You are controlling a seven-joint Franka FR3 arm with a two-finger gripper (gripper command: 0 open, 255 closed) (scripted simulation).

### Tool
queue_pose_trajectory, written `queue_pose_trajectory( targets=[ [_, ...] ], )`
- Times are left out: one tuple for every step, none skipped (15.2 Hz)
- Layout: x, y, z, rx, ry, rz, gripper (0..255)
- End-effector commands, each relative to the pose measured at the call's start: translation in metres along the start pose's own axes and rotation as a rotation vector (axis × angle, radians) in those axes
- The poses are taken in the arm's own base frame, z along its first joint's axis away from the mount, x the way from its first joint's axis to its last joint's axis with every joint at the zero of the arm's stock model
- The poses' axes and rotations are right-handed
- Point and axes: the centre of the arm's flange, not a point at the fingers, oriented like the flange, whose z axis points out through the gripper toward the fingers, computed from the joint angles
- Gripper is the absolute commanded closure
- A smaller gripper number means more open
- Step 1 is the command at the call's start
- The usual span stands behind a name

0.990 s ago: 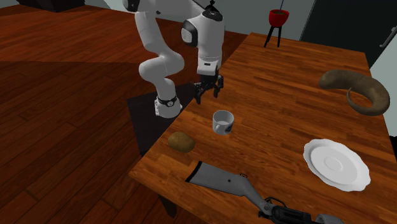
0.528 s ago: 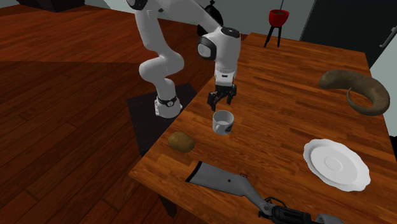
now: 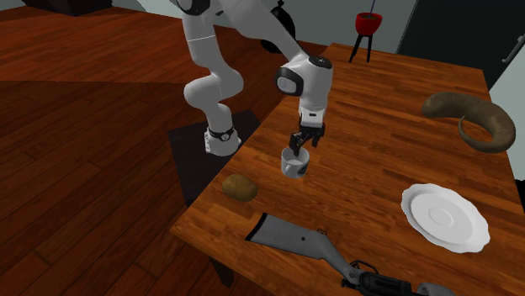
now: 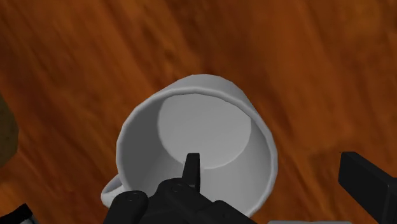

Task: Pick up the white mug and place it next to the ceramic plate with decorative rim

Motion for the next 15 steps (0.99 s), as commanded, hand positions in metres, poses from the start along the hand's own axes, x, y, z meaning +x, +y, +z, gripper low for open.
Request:
queue_pose_trajectory(
  targets=[
    [0.000,-0.002,0.010,0.001,0.001,0.000,0],
    [0.000,-0.002,0.016,0.001,0.001,0.000,0],
    [0.000,-0.002,0.021,0.001,0.001,0.000,0],
    [0.000,-0.002,0.026,0.001,0.001,0.000,0],
    [0.000,-0.002,0.029,0.001,0.001,0.000,0],
    [0.000,-0.002,0.029,0.001,0.001,0.000,0],
    [0.000,-0.002,0.029,0.001,0.001,0.000,0],
    [0.000,-0.002,0.029,0.001,0.001,0.000,0],
    [0.000,-0.002,0.029,0.001,0.001,0.000,0],
    [0.000,-0.002,0.029,0.001,0.001,0.000,0],
    [0.000,-0.002,0.029,0.001,0.001,0.000,0],
    [0.000,-0.002,0.029,0.001,0.001,0.000,0],
    [0.000,-0.002,0.029,0.001,0.001,0.000,255],
    [0.000,-0.002,0.029,0.001,0.001,0.000,255],
    [0.000,-0.002,0.029,0.001,0.001,0.000,255]
  ],
)
